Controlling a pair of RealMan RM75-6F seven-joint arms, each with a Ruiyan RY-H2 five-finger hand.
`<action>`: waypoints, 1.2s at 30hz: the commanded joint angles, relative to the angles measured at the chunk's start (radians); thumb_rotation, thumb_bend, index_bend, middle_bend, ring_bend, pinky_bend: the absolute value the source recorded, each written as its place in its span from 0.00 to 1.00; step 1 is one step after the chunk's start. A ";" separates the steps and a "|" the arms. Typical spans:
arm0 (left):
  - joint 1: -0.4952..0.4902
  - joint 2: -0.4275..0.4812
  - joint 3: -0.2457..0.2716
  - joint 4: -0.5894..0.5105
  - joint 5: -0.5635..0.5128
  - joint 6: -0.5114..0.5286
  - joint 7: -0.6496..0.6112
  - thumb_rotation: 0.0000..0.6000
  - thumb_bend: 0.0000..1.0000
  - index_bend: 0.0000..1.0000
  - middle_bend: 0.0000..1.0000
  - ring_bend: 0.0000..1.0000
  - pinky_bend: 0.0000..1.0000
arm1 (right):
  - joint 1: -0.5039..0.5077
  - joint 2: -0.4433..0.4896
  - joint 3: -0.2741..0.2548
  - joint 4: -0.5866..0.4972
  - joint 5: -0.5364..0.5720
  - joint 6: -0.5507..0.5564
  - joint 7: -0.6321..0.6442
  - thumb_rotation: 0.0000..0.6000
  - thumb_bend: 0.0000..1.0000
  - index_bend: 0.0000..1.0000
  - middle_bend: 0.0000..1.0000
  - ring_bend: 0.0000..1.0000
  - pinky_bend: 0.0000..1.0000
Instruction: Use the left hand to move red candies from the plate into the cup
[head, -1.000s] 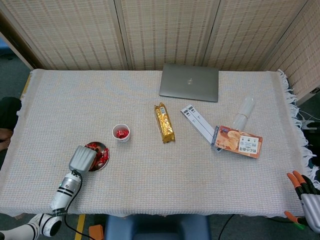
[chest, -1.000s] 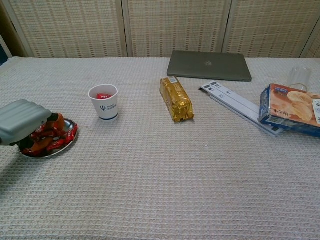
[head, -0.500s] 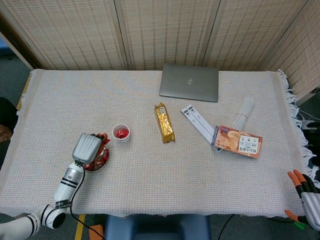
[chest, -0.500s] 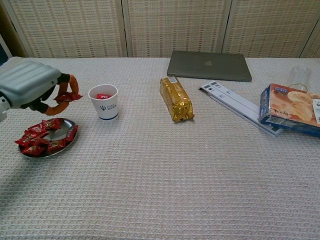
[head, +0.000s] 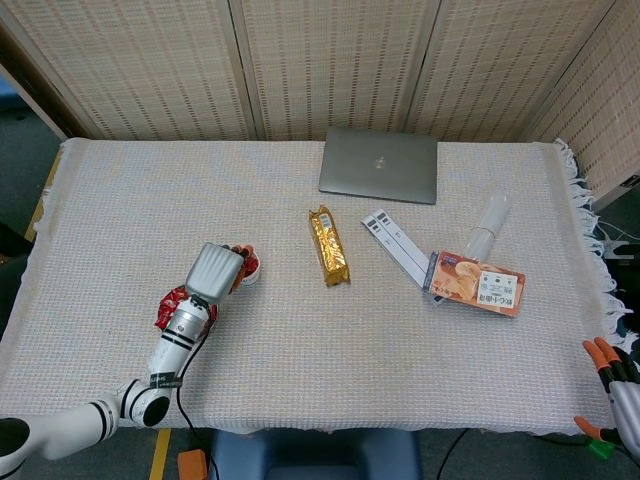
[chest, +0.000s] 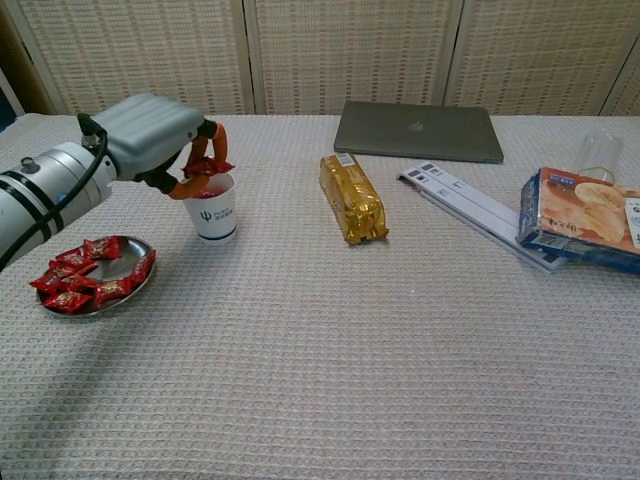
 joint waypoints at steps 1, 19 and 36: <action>-0.017 -0.020 0.003 0.024 -0.002 -0.004 0.007 1.00 0.52 0.68 0.66 0.67 1.00 | 0.000 0.001 0.001 0.000 0.001 0.001 0.003 1.00 0.04 0.00 0.00 0.00 0.28; -0.046 -0.036 0.028 0.078 -0.033 -0.034 0.021 1.00 0.48 0.37 0.51 0.61 1.00 | -0.002 0.003 0.003 0.000 0.005 0.005 0.006 1.00 0.04 0.00 0.00 0.00 0.28; -0.034 0.019 0.039 0.023 -0.072 -0.039 0.029 1.00 0.45 0.27 0.42 0.56 1.00 | 0.000 0.001 0.003 -0.001 0.005 0.003 0.000 1.00 0.04 0.00 0.00 0.00 0.28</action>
